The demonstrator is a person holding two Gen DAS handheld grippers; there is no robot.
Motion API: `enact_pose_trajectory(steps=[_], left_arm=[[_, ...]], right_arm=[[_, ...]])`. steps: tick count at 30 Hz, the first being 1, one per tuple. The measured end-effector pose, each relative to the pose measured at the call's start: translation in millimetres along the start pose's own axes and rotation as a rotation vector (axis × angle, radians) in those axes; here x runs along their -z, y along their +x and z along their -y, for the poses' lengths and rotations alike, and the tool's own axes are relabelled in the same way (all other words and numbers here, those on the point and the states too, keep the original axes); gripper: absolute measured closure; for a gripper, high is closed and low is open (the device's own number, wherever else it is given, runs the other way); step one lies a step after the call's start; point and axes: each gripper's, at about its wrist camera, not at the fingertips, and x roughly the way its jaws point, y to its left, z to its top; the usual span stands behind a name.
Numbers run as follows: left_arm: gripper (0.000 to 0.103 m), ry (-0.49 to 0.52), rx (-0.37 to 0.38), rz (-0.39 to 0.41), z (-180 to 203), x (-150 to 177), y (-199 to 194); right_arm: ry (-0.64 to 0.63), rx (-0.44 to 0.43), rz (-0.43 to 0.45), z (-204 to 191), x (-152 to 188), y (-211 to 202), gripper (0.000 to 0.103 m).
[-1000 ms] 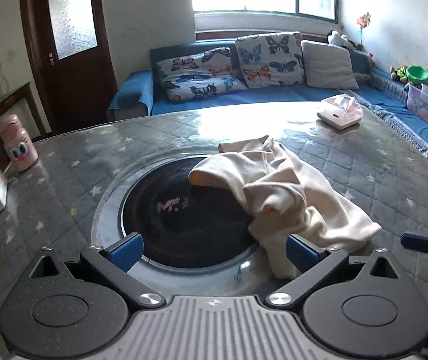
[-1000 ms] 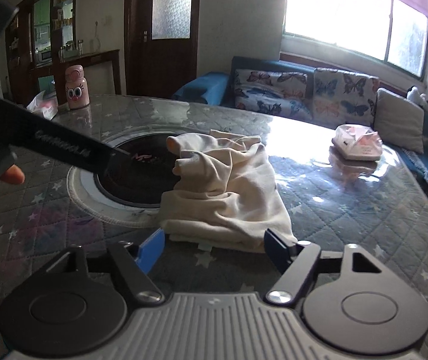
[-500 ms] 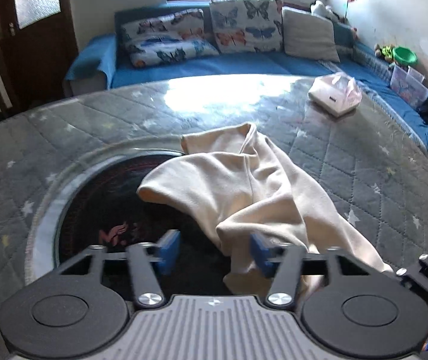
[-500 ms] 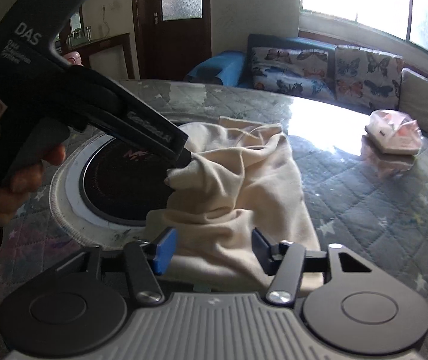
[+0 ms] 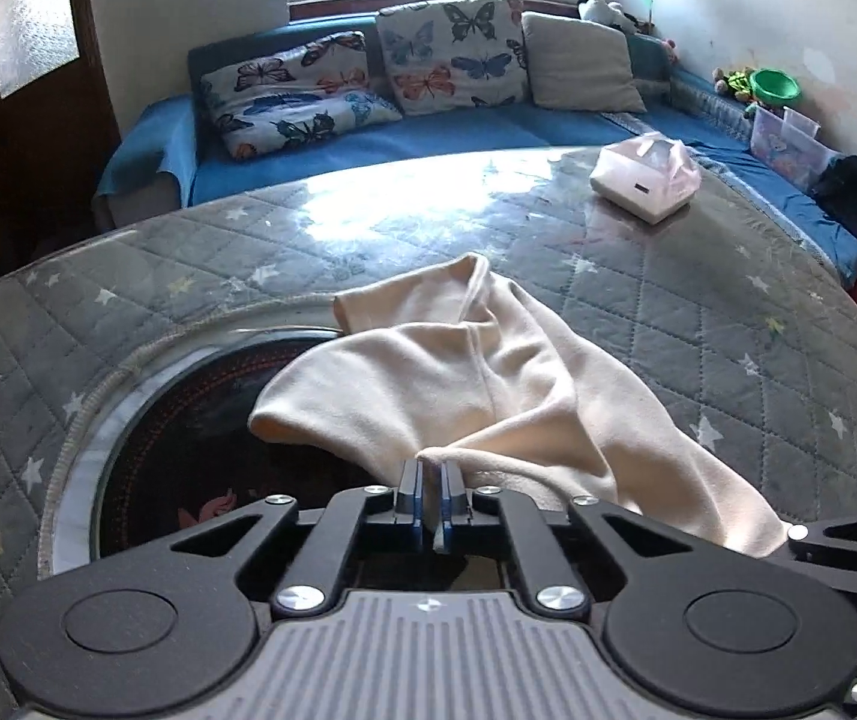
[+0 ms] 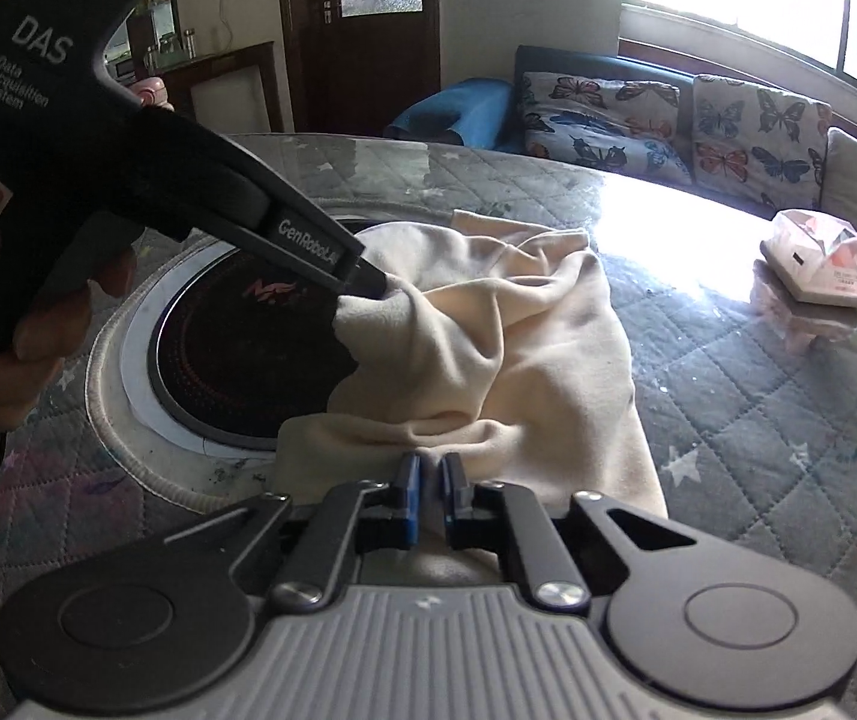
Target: Fold clothes
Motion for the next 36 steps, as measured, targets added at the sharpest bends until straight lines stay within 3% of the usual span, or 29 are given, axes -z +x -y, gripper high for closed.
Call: enact_pose_trajectory(steps=[2, 6, 9, 11, 15, 28, 32, 36], left_arm=[[0.089, 0.013, -0.007, -0.002, 2, 1, 1], [0.088, 0.019, -0.007, -0.010, 3, 1, 4], [0.096, 0.028, 0.014, -0.013, 4, 1, 5], [0.101, 0.038, 0.023, -0.010, 4, 0, 3], [0.103, 0.034, 0.027, 0.027, 0, -7, -6], [0.103, -0.038, 0.030, 0.196, -40, -45, -61], [0.100, 0.018, 0.074, 0.184, -35, -30, -59], [0.099, 0.069, 0.083, 0.137, -22, -13, -43]], right_arm=[[-0.003, -0.003, -0.004, 0, 0, 2, 0.096], [-0.004, -0.010, -0.008, 0, 0, 3, 0.091], [-0.021, -0.008, -0.014, -1, 1, 4, 0.090], [-0.040, 0.001, -0.017, -3, 0, 4, 0.098], [-0.073, 0.014, 0.005, -1, -8, -6, 0.101], [-0.104, 0.192, 0.243, 37, -92, -74, 0.103], [-0.104, 0.239, 0.330, 46, -107, -105, 0.103], [-0.121, 0.222, 0.290, 45, -105, -105, 0.103]])
